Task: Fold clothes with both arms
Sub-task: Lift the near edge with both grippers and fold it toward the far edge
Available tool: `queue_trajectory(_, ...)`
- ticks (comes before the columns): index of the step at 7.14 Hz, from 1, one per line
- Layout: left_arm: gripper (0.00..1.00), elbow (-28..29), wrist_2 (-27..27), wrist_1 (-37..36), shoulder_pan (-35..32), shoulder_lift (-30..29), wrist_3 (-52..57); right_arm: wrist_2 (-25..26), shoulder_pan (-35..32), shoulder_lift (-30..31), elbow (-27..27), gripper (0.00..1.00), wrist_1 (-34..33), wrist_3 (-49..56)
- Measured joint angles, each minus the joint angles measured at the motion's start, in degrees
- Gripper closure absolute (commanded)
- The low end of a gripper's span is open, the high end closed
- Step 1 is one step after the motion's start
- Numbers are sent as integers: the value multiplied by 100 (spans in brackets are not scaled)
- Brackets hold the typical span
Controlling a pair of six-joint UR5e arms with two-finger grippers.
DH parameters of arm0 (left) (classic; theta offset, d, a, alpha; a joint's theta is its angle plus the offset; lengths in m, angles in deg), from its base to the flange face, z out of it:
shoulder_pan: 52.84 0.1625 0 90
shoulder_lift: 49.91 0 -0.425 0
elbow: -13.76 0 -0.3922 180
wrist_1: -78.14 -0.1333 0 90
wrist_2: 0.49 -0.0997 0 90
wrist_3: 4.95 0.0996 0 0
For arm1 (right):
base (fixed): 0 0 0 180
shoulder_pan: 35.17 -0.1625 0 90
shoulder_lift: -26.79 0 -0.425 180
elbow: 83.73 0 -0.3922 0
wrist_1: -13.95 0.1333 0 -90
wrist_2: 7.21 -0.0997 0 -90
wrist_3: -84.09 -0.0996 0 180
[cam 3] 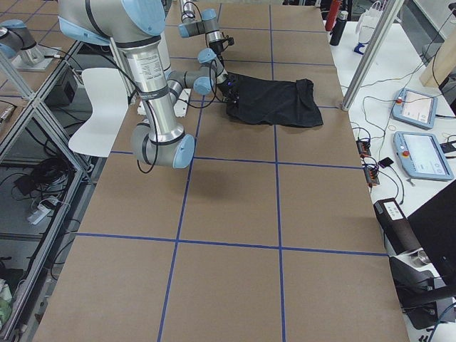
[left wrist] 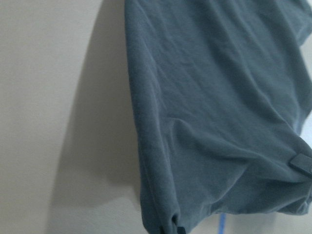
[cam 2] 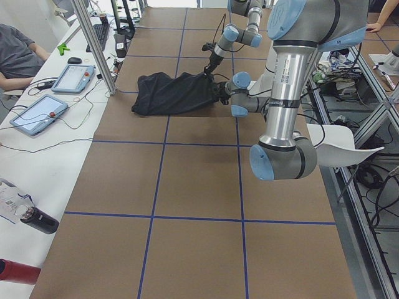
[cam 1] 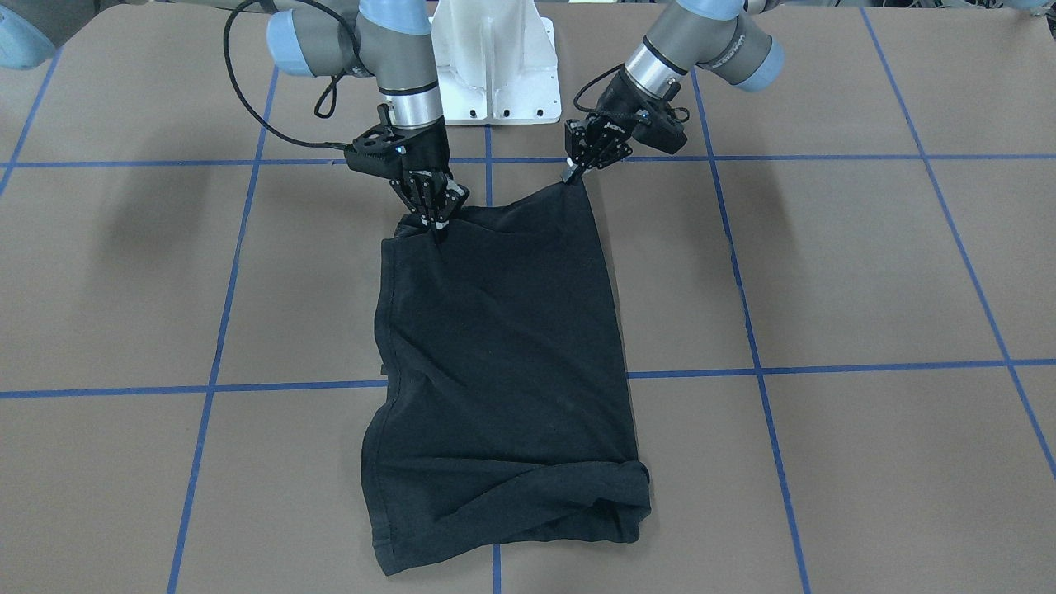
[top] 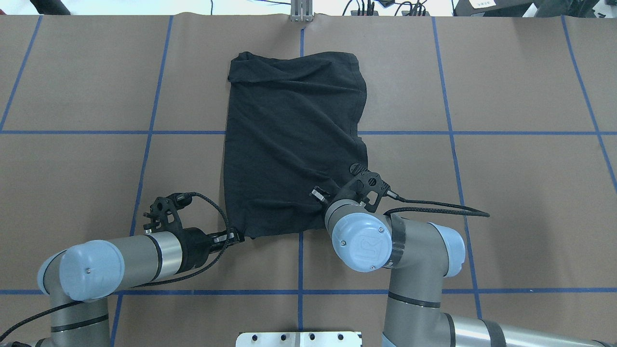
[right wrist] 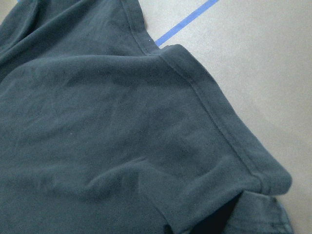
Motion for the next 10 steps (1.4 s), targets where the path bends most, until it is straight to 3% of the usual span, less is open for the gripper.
queue_trajectory(2,100,-759,58,-269,83,268,-129,104,607,646,1194,100,-419,-32)
queue_trajectory(4,100,-1515,75,-726,302,472,-379,292,1057,940,1958,100,-686,-35)
queue_trajectory(6,100,-1553,211,-1425,200,98,-252,280,747,586,1920,100,-908,167)
queue_trajectory(10,100,-796,363,-2433,-844,-1036,506,70,-365,-198,813,100,-878,745)
